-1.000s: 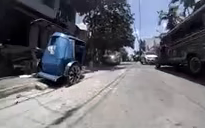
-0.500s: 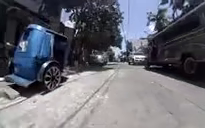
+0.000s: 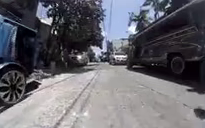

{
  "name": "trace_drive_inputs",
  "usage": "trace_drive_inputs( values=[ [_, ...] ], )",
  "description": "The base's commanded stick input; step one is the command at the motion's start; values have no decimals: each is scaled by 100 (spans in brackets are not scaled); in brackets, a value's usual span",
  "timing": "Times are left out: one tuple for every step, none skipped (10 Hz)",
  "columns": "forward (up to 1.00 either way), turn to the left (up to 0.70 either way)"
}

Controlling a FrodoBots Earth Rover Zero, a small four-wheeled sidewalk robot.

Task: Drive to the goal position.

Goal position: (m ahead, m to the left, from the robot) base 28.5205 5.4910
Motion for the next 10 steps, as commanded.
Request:
trace_drive_inputs(
  values=[
    [100,0],
    [100,0],
    [100,13],
    [100,41],
    [100,41],
    [100,41],
    [100,41],
    [100,29],
    [100,1],
    [100,1]
  ],
)
